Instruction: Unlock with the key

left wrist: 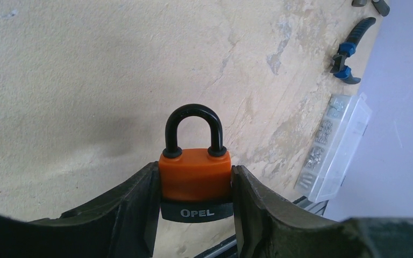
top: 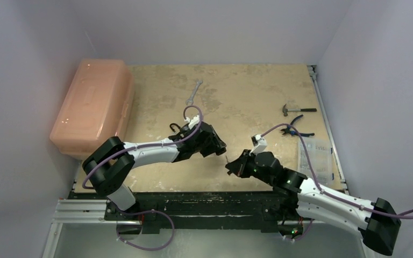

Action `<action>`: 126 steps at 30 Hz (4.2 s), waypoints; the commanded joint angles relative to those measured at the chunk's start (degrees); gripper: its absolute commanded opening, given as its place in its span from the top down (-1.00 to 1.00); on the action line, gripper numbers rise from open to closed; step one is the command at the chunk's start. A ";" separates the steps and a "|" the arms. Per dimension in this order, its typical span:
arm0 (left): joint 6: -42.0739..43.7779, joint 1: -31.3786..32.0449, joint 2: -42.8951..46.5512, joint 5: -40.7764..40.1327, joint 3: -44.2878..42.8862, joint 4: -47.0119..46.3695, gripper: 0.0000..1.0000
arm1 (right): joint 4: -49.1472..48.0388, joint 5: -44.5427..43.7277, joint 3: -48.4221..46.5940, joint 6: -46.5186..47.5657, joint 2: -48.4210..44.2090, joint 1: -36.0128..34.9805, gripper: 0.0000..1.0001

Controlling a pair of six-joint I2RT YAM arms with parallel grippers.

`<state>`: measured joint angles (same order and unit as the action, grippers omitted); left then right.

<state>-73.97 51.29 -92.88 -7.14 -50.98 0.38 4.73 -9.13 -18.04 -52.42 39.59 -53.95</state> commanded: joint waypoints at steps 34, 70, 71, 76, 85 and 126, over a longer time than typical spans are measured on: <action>-5.21 -1.99 2.62 4.24 9.23 -13.97 1.00 | -26.26 5.51 1.47 1.59 24.89 2.32 1.00; -7.14 -0.91 0.42 5.39 10.88 -19.02 1.00 | -28.64 5.99 3.35 0.28 25.64 5.43 1.00; -7.18 -0.92 0.42 5.38 10.97 -19.09 1.00 | -28.56 5.92 3.43 0.16 25.55 5.51 1.00; -7.41 -0.42 0.33 5.14 11.16 -19.19 1.00 | -28.27 5.79 3.45 -0.50 25.70 5.91 1.00; -8.68 0.01 0.62 4.08 11.96 -19.97 1.00 | -26.59 4.32 2.84 -2.98 26.21 6.22 1.00; -10.69 3.01 4.71 0.27 14.24 -20.07 1.00 | -19.23 0.73 -3.07 -3.07 22.13 6.14 1.00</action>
<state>-84.05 53.06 -91.13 -8.08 -37.54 -18.26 -12.99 -3.49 -18.44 -55.02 63.13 -48.36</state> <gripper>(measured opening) 0.489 0.049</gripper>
